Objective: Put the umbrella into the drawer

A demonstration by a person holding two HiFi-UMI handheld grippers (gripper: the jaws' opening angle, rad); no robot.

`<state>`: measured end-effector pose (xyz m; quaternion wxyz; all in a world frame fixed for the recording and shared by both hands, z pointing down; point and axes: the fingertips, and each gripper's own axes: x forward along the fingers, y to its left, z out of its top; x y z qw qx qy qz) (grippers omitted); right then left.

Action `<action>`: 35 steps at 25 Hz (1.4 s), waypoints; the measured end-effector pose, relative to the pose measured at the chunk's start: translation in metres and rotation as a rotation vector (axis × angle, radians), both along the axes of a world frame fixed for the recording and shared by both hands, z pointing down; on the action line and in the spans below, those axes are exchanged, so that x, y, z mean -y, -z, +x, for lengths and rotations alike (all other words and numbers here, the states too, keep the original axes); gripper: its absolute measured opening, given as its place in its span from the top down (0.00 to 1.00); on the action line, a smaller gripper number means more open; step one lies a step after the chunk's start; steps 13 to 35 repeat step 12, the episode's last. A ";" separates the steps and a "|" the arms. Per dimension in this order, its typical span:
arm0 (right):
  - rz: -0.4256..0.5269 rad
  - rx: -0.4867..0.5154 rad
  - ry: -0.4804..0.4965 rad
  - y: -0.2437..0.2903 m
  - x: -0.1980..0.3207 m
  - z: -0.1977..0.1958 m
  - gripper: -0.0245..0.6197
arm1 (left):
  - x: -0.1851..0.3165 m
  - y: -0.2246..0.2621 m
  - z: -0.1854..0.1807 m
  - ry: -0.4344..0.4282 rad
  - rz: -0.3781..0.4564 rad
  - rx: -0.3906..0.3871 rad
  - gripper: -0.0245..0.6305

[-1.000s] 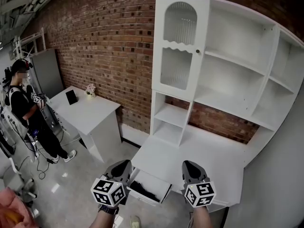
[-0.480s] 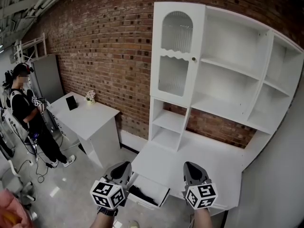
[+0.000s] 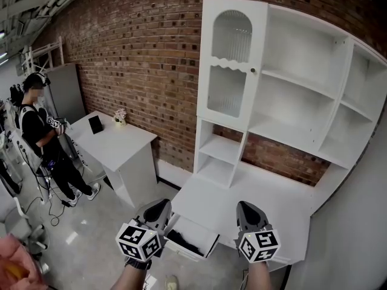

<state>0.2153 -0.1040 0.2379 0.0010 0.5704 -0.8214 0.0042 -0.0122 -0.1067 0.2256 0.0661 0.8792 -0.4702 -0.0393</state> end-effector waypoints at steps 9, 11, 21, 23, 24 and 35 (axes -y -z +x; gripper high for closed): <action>0.008 -0.006 0.002 -0.003 -0.001 -0.004 0.95 | 0.001 -0.006 -0.003 0.012 0.004 0.024 0.94; 0.010 -0.007 0.001 -0.002 0.000 -0.003 0.95 | 0.001 -0.006 -0.003 0.012 0.006 0.025 0.94; 0.011 -0.008 0.000 -0.001 0.001 -0.003 0.95 | 0.002 -0.005 -0.003 0.012 0.007 0.025 0.94; 0.011 -0.008 0.000 -0.001 0.001 -0.003 0.95 | 0.002 -0.005 -0.003 0.012 0.007 0.025 0.94; 0.011 -0.008 0.000 -0.001 0.001 -0.003 0.95 | 0.002 -0.005 -0.003 0.012 0.007 0.025 0.94; 0.011 -0.008 0.000 -0.001 0.001 -0.003 0.95 | 0.002 -0.005 -0.003 0.012 0.007 0.025 0.94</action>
